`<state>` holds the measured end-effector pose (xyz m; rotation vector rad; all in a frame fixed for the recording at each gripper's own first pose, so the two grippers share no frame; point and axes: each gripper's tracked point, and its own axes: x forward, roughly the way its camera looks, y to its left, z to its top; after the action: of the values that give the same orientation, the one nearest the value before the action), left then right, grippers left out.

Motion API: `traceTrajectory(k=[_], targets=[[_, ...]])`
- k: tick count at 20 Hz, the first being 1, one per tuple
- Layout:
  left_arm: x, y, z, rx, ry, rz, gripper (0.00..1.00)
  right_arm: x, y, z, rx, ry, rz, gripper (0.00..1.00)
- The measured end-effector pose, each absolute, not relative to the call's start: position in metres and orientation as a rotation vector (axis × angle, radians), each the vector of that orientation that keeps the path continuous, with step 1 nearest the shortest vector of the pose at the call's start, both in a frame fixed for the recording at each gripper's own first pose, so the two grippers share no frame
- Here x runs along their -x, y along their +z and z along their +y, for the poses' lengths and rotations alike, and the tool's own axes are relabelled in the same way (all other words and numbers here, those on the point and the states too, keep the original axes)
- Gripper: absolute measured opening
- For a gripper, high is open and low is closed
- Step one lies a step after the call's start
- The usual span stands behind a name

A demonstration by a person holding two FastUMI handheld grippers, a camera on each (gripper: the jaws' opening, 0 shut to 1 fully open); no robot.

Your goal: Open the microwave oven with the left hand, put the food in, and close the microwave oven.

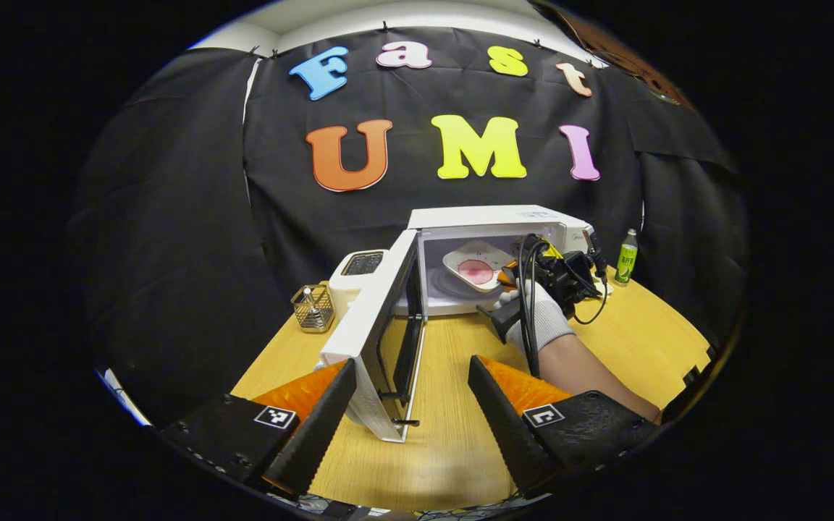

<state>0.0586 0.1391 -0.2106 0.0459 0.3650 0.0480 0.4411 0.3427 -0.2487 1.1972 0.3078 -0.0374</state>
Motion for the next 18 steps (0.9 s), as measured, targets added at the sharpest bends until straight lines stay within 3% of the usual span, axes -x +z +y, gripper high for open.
traceTrajectory(k=[7,11,12,13,16,17,18], targets=[[-0.063,-0.212,0.149,-0.045,0.086,0.361,0.96,-0.475,-0.266,0.345,-1.160,-0.063,0.255,0.07],[-0.061,-0.211,0.151,-0.049,0.095,0.357,0.96,-0.477,-0.256,0.350,-1.201,0.002,0.212,0.13],[-0.061,-0.209,0.151,-0.043,0.095,0.354,0.97,-0.474,-0.251,0.350,-1.204,0.015,0.197,0.04],[-0.060,-0.207,0.151,-0.040,0.097,0.354,0.96,-0.470,-0.243,0.346,-1.190,0.032,0.164,0.27],[-0.061,-0.198,0.155,-0.039,0.103,0.336,0.97,-0.449,-0.219,0.332,-1.016,0.044,0.084,0.48],[-0.061,-0.196,0.156,-0.037,0.106,0.334,0.96,-0.441,-0.213,0.328,-0.971,0.044,0.071,0.62],[-0.061,-0.190,0.154,-0.036,0.100,0.324,0.97,-0.431,-0.207,0.326,-0.930,0.055,0.070,0.70]])
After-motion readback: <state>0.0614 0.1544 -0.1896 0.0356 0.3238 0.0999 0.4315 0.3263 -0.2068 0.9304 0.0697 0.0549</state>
